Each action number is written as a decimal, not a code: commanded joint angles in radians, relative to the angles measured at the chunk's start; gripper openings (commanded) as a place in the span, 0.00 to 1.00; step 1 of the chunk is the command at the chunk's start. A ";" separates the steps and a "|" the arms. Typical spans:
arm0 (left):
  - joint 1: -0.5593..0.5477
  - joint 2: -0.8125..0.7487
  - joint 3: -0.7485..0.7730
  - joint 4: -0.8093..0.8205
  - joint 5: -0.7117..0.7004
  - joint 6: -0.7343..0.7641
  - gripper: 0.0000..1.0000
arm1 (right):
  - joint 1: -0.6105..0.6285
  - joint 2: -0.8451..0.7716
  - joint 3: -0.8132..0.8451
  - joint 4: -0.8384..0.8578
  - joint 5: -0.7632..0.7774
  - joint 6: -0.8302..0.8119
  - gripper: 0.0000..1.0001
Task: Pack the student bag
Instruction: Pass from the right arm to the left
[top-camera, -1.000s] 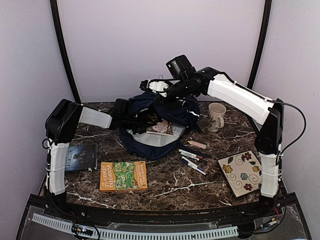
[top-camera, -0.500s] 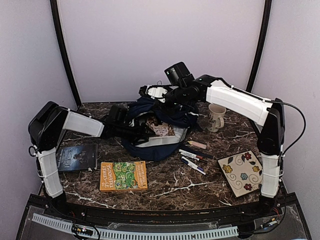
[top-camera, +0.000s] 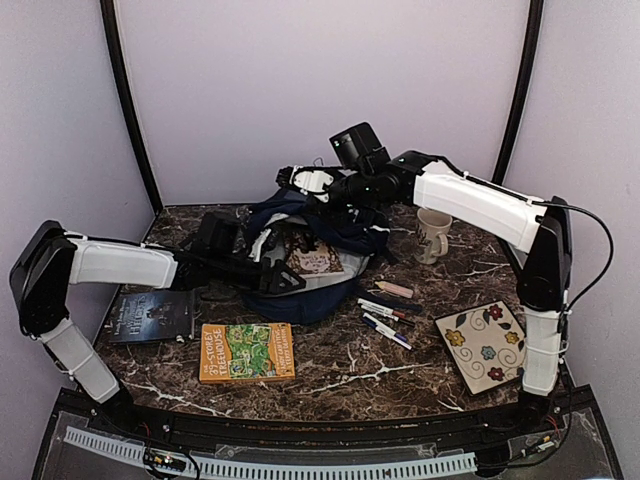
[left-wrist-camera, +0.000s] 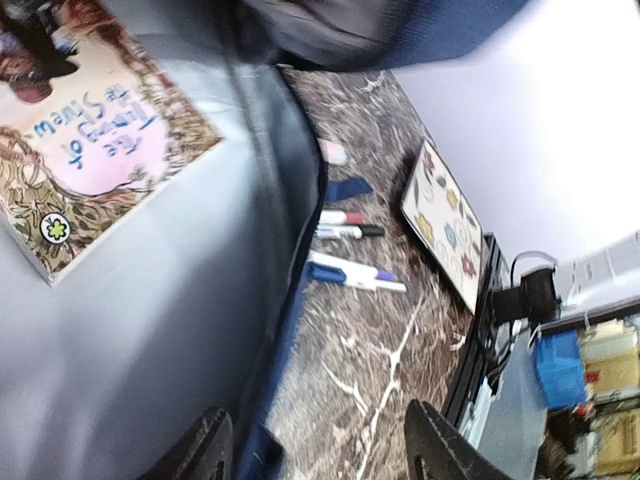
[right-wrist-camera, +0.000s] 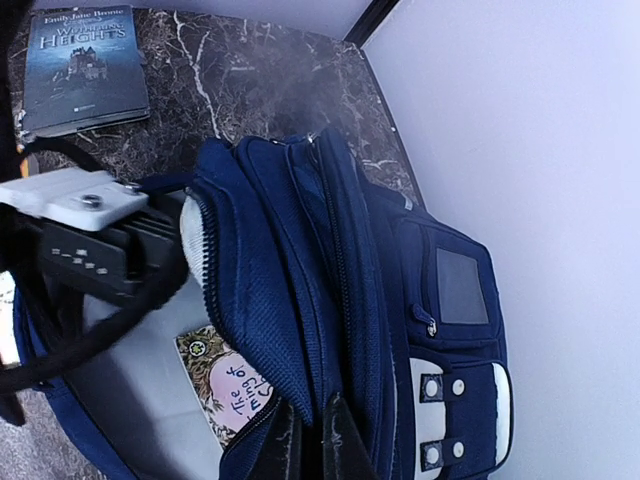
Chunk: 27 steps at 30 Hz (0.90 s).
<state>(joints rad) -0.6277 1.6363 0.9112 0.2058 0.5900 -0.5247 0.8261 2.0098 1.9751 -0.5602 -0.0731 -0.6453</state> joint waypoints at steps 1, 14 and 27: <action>-0.016 -0.114 -0.020 -0.133 -0.052 0.162 0.62 | -0.007 -0.054 -0.013 0.092 -0.007 0.003 0.00; -0.086 -0.295 0.123 -0.257 -0.026 0.511 0.56 | -0.006 -0.090 -0.055 0.033 -0.088 -0.041 0.00; 0.102 -0.314 0.315 -0.567 -0.115 0.793 0.54 | -0.006 -0.122 -0.108 -0.045 -0.196 -0.103 0.00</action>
<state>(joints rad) -0.6041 1.2709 1.2747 -0.2909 0.4644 0.2054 0.8211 1.9522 1.8759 -0.6357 -0.1917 -0.7197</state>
